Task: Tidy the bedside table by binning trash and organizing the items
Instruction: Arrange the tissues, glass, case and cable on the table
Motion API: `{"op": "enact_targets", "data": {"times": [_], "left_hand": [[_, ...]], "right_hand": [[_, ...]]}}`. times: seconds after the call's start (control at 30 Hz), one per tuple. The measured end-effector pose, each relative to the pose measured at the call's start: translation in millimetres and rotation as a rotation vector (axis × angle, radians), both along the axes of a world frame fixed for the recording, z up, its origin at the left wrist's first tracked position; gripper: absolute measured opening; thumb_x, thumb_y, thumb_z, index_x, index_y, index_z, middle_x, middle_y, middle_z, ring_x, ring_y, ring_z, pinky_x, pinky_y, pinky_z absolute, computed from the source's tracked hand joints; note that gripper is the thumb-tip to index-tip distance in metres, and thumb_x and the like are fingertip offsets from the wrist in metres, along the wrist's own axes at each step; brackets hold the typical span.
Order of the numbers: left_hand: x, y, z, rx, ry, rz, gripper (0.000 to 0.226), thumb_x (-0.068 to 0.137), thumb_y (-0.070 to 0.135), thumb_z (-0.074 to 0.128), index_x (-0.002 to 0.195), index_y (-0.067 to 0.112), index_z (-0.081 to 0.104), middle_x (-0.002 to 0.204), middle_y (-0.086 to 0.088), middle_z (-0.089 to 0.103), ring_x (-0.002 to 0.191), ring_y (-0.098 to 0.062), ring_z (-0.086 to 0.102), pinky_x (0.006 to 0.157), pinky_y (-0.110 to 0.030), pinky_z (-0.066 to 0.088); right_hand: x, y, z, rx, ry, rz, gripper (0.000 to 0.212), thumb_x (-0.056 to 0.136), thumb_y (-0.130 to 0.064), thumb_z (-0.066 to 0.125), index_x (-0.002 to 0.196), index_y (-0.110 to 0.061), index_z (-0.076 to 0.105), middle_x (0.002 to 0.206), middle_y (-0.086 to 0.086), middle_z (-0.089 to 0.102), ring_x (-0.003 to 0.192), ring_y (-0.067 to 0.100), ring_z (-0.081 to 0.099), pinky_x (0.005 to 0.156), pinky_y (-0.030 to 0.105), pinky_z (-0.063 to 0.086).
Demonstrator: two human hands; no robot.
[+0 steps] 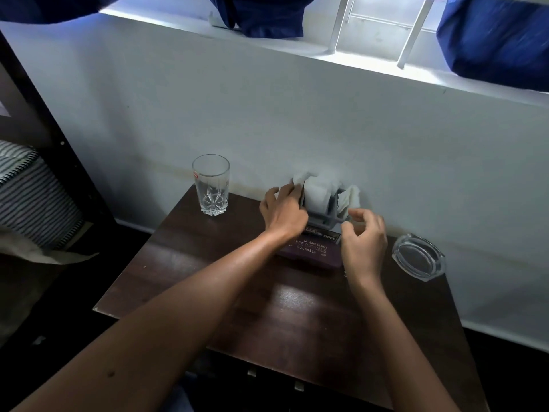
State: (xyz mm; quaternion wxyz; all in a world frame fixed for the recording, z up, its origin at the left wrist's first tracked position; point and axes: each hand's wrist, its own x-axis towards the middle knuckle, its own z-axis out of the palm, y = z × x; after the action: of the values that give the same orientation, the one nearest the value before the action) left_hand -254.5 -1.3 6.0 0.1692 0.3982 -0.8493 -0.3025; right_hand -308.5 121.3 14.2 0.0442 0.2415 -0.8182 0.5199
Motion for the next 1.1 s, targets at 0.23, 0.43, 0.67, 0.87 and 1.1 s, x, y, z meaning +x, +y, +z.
{"op": "enact_targets", "data": {"times": [0.23,0.43,0.67,0.87,1.1], "left_hand": [[23.8,-2.6,-5.7,-0.071,0.187,0.09,0.056,0.084,0.012,0.051,0.138,0.023,0.043,0.152,-0.002,0.03,0.142,-0.027,0.017,0.114,-0.041,0.017],[69.1,-39.9,-14.3,-0.164,0.426,0.762,0.07,0.074,0.02,0.07,0.138,0.022,0.041,0.152,-0.008,0.027,0.137,-0.032,0.028,0.106,-0.048,0.026],[85.4,-95.3,-44.9,0.236,0.51,0.644,0.099,0.061,0.027,0.085,0.143,0.012,0.031,0.144,-0.012,0.041,0.135,-0.028,0.036,0.113,-0.042,0.029],[83.2,-106.6,-57.3,0.164,0.487,0.586,0.045,0.068,0.023,0.08,0.106,0.012,0.057,0.11,-0.009,0.063,0.103,-0.027,0.06,0.086,-0.036,0.049],[90.8,-60.0,-50.0,0.088,0.55,0.601,0.051,0.071,0.026,0.079,0.115,0.013,0.056,0.113,-0.008,0.062,0.104,-0.025,0.06,0.081,-0.028,0.042]], "right_hand": [[14.1,-1.3,-22.3,0.125,0.117,0.012,0.033,0.082,-0.003,0.054,0.113,-0.01,0.065,0.115,0.01,0.058,0.105,0.028,0.045,0.087,0.024,0.032],[39.8,-14.5,-27.5,0.098,0.312,0.077,0.029,0.073,0.001,0.056,0.099,-0.006,0.069,0.107,0.013,0.061,0.098,0.032,0.054,0.08,0.044,0.048],[62.6,-19.5,-40.0,0.109,0.314,0.079,0.028,0.068,0.002,0.055,0.092,-0.005,0.068,0.106,0.016,0.059,0.097,0.034,0.056,0.084,0.041,0.048],[64.5,-17.9,-45.6,0.132,0.301,0.099,0.028,0.067,-0.005,0.05,0.087,-0.007,0.069,0.102,0.012,0.06,0.093,0.031,0.056,0.079,0.035,0.047],[67.8,-20.9,-32.9,-0.064,0.115,0.106,0.027,0.075,-0.006,0.047,0.091,-0.005,0.068,0.097,0.008,0.064,0.092,0.025,0.059,0.079,0.019,0.039]]}}
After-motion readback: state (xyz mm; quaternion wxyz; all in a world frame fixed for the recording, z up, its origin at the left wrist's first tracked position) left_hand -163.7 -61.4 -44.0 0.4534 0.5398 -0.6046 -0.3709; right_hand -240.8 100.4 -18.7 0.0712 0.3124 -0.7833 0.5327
